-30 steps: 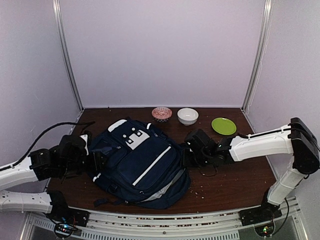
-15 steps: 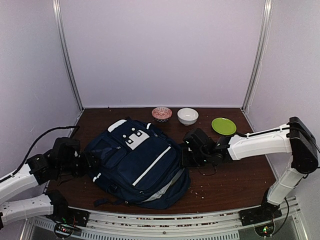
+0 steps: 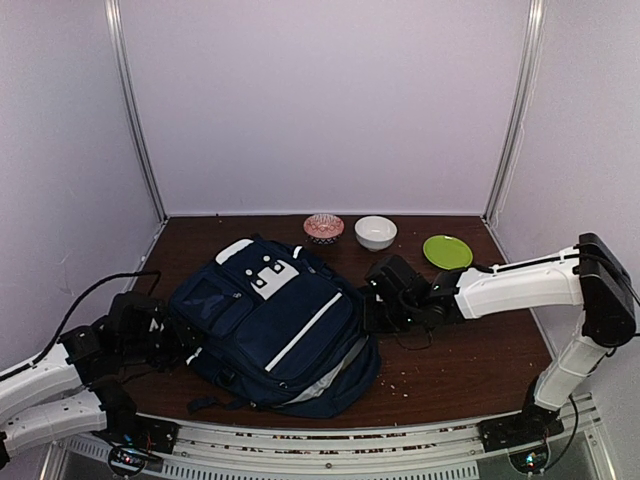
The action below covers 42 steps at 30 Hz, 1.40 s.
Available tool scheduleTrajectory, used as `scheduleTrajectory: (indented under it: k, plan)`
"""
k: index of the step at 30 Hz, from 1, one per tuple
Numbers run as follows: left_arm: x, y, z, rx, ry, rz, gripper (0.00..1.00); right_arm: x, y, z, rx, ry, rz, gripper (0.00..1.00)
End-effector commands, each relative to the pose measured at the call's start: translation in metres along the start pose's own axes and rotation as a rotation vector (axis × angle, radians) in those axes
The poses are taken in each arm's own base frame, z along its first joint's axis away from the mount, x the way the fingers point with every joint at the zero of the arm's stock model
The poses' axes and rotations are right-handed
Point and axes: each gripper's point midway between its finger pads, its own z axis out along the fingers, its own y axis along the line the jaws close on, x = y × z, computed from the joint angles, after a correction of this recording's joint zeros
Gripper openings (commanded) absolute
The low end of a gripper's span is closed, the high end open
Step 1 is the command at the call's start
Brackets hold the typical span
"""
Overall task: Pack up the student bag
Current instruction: Adjust the student bag at the center of the board.
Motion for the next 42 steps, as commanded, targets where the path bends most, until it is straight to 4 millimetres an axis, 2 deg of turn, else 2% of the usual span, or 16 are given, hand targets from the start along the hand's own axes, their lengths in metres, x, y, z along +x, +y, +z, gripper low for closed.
scheduleTrajectory:
  k: [1, 4, 6, 7, 11, 13, 14, 18, 22, 23, 26, 28, 30, 35, 38, 42]
  plan:
    - [-0.003, -0.033, 0.012, 0.140, 0.008, -0.012, 0.81, -0.011, 0.010, 0.001, -0.022, -0.021, -0.011, 0.00]
    - [-0.009, -0.042, 0.013, 0.181, -0.019, -0.016, 0.74, -0.013, 0.013, 0.001, -0.026, -0.023, -0.028, 0.00]
    - [-0.017, -0.052, 0.009, 0.226, -0.061, -0.020, 0.63, -0.016, 0.015, 0.002, -0.028, -0.024, -0.047, 0.00]
    - [-0.017, -0.046, 0.012, 0.222, -0.071, -0.018, 0.55, -0.019, 0.016, 0.002, -0.029, -0.024, -0.054, 0.00]
    - [-0.030, -0.055, 0.005, 0.246, -0.140, 0.006, 0.21, -0.041, 0.025, -0.001, -0.041, -0.040, -0.086, 0.00]
    - [-0.041, -0.070, -0.003, 0.275, -0.178, 0.010, 0.04, -0.060, 0.030, -0.003, -0.040, -0.058, -0.104, 0.00]
    - [-0.046, -0.076, -0.006, 0.288, -0.196, 0.010, 0.00, -0.069, 0.033, -0.005, -0.040, -0.066, -0.115, 0.00]
    - [-0.061, -0.089, -0.015, 0.334, -0.270, -0.006, 0.00, -0.102, 0.050, -0.010, -0.049, -0.098, -0.147, 0.00]
    - [-0.072, -0.092, -0.015, 0.365, -0.333, -0.048, 0.00, -0.117, 0.057, -0.001, -0.045, -0.100, -0.160, 0.00]
    - [-0.073, -0.090, -0.012, 0.365, -0.341, -0.061, 0.00, -0.117, 0.056, 0.003, -0.039, -0.094, -0.160, 0.02]
    - [-0.072, -0.082, -0.001, 0.368, -0.353, -0.092, 0.00, -0.107, 0.039, 0.013, -0.001, -0.065, -0.150, 0.28]
    - [-0.072, -0.082, 0.004, 0.381, -0.352, -0.107, 0.00, -0.105, 0.029, 0.002, 0.005, -0.084, -0.140, 0.44]
    - [-0.072, -0.085, 0.007, 0.393, -0.350, -0.109, 0.00, -0.106, 0.019, -0.018, 0.021, -0.123, -0.138, 0.54]
    - [-0.074, -0.092, 0.010, 0.409, -0.353, -0.096, 0.00, -0.105, -0.002, -0.087, 0.028, -0.206, -0.112, 0.58]
    - [-0.073, -0.091, 0.012, 0.405, -0.351, -0.091, 0.00, -0.089, 0.015, -0.108, -0.102, -0.209, -0.070, 0.56]
    - [-0.072, -0.085, 0.013, 0.397, -0.354, -0.099, 0.00, -0.063, 0.053, -0.106, -0.349, -0.117, 0.095, 0.53]
